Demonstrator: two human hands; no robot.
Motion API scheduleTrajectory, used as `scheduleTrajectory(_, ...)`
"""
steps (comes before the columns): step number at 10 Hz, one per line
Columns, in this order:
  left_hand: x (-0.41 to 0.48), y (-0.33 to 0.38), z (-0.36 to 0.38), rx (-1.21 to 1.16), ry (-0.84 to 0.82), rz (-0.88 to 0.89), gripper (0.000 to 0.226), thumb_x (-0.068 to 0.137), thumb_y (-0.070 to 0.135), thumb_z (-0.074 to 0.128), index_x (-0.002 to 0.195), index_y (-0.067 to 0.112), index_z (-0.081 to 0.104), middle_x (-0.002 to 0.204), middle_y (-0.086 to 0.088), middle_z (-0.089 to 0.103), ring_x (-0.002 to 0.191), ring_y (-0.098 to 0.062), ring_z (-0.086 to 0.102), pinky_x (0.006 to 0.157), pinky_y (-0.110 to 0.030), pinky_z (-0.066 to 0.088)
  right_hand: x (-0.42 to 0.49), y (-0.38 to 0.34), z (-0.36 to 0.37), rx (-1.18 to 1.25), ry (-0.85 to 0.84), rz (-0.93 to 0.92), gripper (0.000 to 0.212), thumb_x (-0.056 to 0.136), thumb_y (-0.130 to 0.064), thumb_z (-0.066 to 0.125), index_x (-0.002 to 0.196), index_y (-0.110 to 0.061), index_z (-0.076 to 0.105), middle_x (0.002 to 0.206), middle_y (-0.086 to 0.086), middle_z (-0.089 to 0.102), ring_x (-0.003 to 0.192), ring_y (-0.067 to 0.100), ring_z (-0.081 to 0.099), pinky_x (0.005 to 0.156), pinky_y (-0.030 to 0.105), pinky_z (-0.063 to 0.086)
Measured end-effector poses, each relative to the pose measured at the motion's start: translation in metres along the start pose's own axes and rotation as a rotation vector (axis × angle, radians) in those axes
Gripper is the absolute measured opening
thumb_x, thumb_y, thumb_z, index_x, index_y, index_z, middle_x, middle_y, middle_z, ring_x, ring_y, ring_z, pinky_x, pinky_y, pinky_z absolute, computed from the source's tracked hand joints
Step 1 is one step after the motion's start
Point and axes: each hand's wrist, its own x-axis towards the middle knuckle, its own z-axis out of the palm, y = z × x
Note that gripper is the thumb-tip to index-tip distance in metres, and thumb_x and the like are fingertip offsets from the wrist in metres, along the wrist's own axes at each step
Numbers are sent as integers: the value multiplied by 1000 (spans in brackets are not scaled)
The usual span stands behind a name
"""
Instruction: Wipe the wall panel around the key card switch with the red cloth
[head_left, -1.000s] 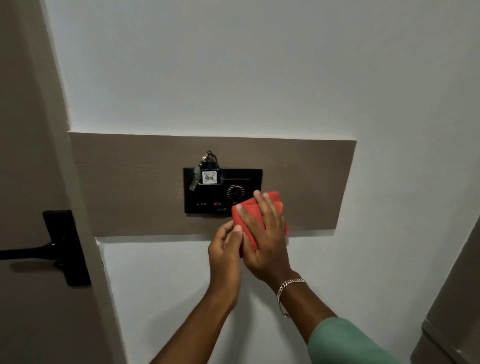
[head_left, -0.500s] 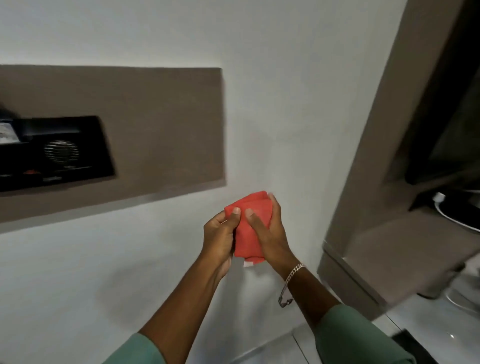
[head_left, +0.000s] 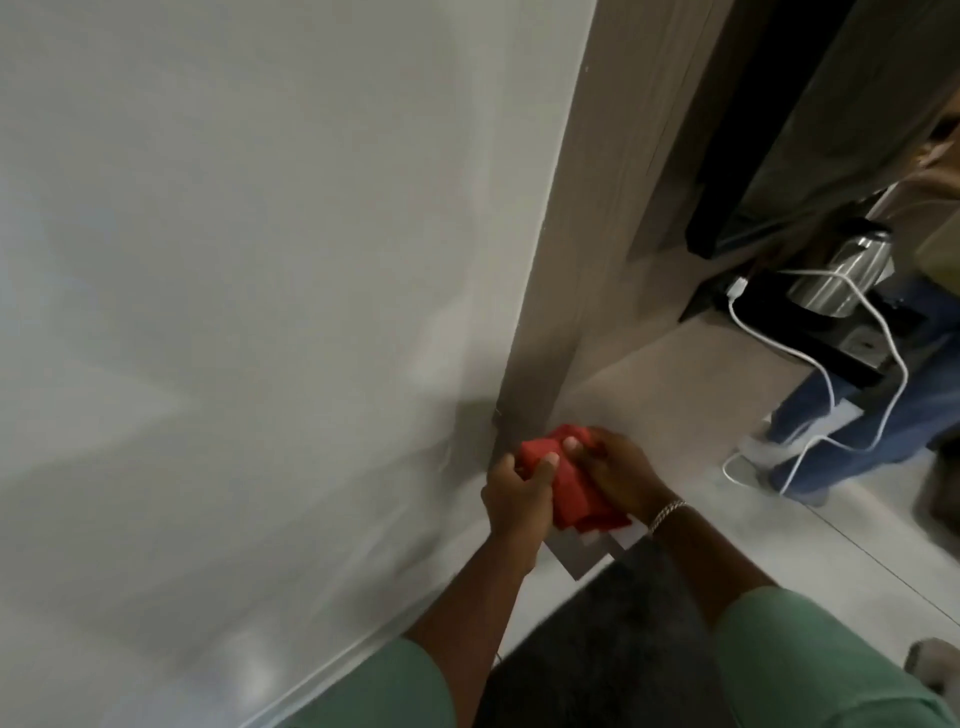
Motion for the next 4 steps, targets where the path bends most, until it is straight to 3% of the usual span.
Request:
scheduleTrajectory(1,17,-15,14,-98,-116,-80,34,90,22,63,121,10,61,117,-14,67,101,-31,68,87,-47,60,31,28,-5,-86,-6,27,15,101,-30,50,106,-20,60,103,11,69,96,33,64,83,37,48)
scheduleTrajectory(2,37,-26,8,-186,-224,-117,42,92,11,59,135,12,54,118,-10,65,103,-25,67,88,-39,58,64,43,2,-268,27,12,30,102,-34,45,120,-13,56,112,23,68,101,44,63,87,46,52)
scheduleTrajectory(3,45,-27,-6,-113,-255,-70,45,92,12,60,136,12,52,116,-8,66,105,-24,67,91,-39,57,71,43,6,-386,61,5,35,101,-39,46,122,-14,56,115,23,67,104,42,62,88,45,51)
scheduleTrajectory(4,40,-15,-32,172,-135,110,43,93,19,57,135,11,55,123,-9,68,111,-25,65,98,-34,51,60,37,12,-462,262,44,45,99,-48,45,130,-17,53,129,17,59,119,37,53,101,49,41)
